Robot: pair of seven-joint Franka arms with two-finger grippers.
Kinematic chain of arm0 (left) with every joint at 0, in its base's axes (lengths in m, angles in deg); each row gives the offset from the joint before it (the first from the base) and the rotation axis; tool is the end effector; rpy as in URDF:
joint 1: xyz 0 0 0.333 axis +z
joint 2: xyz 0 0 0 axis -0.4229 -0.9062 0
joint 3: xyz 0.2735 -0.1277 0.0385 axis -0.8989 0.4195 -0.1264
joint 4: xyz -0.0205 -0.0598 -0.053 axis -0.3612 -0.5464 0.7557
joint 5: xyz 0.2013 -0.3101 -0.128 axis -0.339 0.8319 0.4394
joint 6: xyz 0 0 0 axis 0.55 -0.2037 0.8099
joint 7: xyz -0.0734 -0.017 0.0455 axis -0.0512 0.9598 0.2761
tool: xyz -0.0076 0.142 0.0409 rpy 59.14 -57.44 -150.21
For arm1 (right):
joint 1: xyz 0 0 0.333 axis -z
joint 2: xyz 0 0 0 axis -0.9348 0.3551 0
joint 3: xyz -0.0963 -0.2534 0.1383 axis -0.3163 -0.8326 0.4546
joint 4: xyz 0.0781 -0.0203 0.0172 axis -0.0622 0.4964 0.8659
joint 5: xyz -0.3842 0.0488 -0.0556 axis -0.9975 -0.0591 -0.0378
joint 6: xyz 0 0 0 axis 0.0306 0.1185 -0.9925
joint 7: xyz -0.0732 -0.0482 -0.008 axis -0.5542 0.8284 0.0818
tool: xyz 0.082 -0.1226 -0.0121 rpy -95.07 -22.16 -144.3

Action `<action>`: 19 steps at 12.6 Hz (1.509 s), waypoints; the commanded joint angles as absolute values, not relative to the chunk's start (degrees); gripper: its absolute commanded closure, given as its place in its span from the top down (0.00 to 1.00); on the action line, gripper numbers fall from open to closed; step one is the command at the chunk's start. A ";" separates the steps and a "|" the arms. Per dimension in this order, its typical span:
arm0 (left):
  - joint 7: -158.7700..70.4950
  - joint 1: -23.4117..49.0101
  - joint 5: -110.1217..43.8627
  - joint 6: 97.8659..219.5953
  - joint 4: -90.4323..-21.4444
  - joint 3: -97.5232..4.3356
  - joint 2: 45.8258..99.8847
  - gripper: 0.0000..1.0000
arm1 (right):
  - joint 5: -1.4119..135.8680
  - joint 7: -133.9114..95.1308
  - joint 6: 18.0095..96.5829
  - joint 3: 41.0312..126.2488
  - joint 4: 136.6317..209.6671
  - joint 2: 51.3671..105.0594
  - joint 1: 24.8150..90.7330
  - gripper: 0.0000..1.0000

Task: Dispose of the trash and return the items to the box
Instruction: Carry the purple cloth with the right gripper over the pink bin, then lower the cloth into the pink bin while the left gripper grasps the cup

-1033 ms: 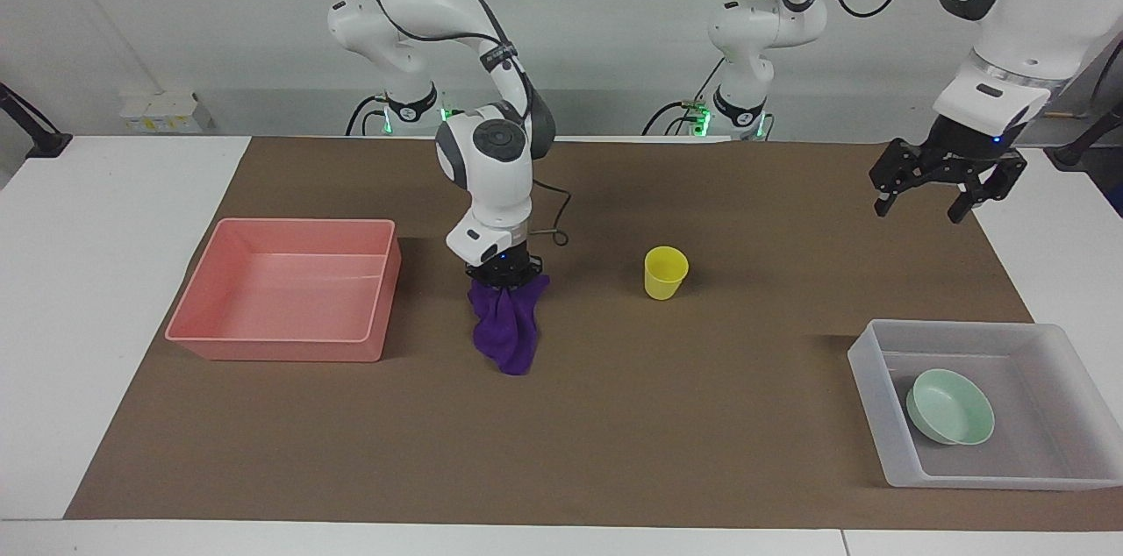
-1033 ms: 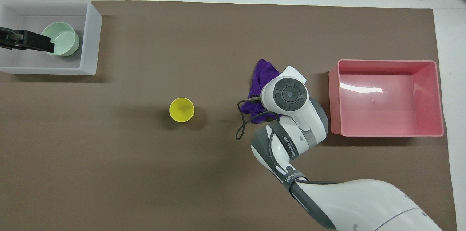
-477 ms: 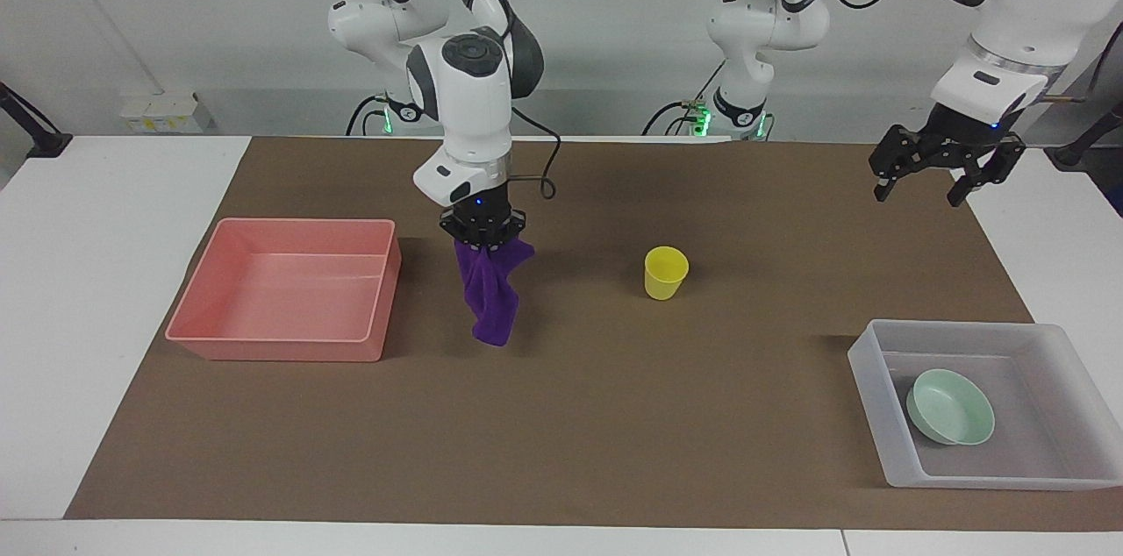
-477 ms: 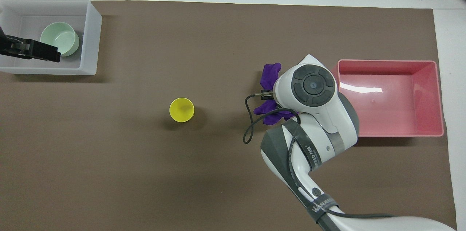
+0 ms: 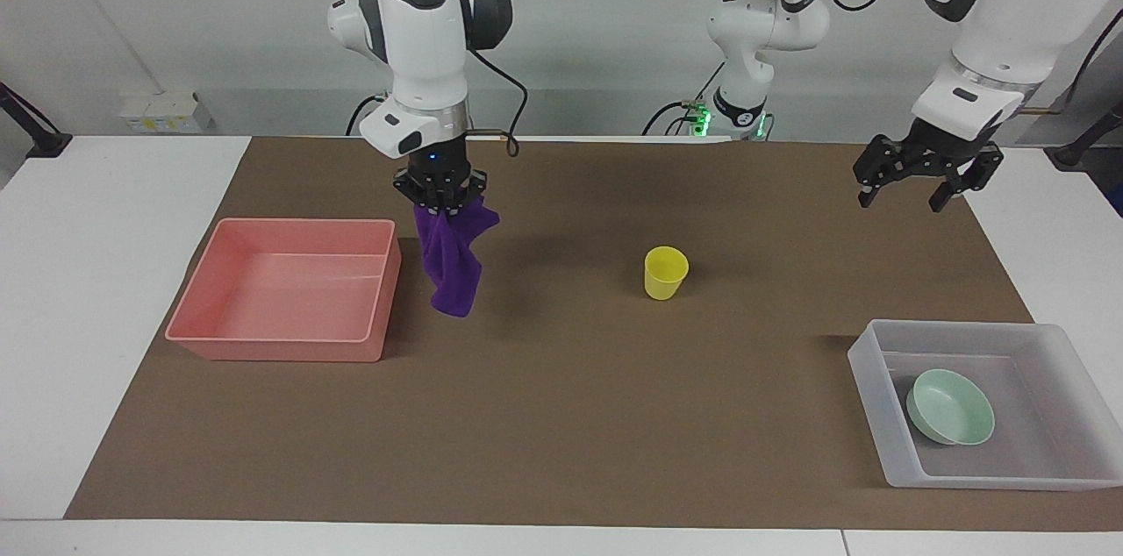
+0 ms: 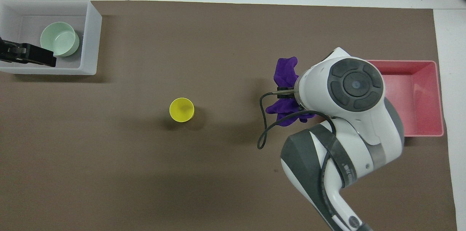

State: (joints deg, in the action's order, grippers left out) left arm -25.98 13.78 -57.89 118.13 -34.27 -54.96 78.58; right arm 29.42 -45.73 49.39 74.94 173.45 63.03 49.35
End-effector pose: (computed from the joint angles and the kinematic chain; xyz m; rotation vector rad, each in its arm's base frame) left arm 0.5886 -0.0636 0.5639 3.1243 -0.2353 0.1648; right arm 0.5510 0.1681 0.4876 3.0501 0.0575 0.1965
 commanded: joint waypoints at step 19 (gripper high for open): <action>-42.58 -7.15 -58.27 164.38 -74.18 -55.69 76.59 0.98 | 33.39 -15.08 67.39 75.12 191.65 64.01 75.26 0.00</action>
